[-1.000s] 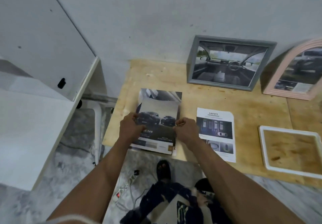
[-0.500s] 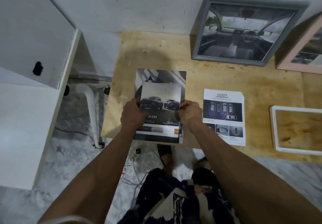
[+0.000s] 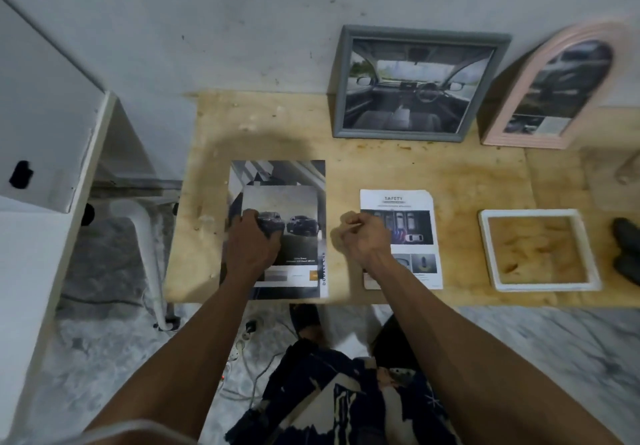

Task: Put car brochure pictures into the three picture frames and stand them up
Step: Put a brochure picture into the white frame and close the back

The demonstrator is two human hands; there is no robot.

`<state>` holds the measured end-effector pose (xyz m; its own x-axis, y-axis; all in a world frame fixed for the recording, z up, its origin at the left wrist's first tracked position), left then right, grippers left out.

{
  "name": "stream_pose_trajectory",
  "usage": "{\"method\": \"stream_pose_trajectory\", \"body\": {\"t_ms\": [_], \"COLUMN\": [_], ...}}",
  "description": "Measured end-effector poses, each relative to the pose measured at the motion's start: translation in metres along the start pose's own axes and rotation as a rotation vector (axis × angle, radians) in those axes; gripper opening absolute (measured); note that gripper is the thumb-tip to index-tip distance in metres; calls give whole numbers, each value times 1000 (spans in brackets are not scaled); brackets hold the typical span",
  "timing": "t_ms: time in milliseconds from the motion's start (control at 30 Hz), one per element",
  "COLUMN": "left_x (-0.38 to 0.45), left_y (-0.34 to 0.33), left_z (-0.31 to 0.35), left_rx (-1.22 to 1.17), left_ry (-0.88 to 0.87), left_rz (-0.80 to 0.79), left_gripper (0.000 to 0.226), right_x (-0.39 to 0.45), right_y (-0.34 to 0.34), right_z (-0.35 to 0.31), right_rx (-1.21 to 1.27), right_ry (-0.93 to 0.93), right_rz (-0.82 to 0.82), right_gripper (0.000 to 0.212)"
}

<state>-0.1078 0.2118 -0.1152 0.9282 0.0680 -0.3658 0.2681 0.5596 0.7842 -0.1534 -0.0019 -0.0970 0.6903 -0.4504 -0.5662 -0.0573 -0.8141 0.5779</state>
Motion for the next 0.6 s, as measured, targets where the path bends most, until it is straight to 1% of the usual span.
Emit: {"method": "stream_pose_trajectory", "body": {"t_ms": [67, 167, 200, 267, 433, 533, 600], "left_x": [-5, -19, -24, -35, -70, -90, -99], "left_y": [-11, -30, -38, -54, -90, -108, -117], "left_z": [22, 59, 71, 91, 131, 142, 147], "left_rx": [-35, -61, -72, -74, -58, -39, -16], "left_ry": [-36, -96, -107, -114, -66, -11, 45], "left_rz": [-32, -54, -64, -74, -67, -80, -72], "left_gripper": [55, 55, 53, 50, 52, 57, 60], "right_x": [-2, -4, -5, -3, 3, 2, 2], "right_y": [21, 56, 69, 91, 141, 157, 162], "right_z": [10, 30, 38, 56, 97, 116, 128], "right_rx": [35, 77, 76, 68, 83, 13, 3], "right_ry": [-2, -2, -4, 8, 8, 74, 83], "right_rz": [32, 141, 165, 180, 156, 103, 48], "right_gripper": [24, 8, 6, 9, 17, 23, 24]}}
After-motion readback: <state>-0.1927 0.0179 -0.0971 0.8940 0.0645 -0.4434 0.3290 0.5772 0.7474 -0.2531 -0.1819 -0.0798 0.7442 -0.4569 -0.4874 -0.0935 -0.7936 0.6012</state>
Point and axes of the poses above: each hand's wrist, its own x-axis towards the middle knuckle, its own y-axis out of the back of the hand, z = x × y, the point moved 1 cm from there along x, towards the middle knuckle, and after that the axes turned 3 degrees about z, right-handed, at the moved point
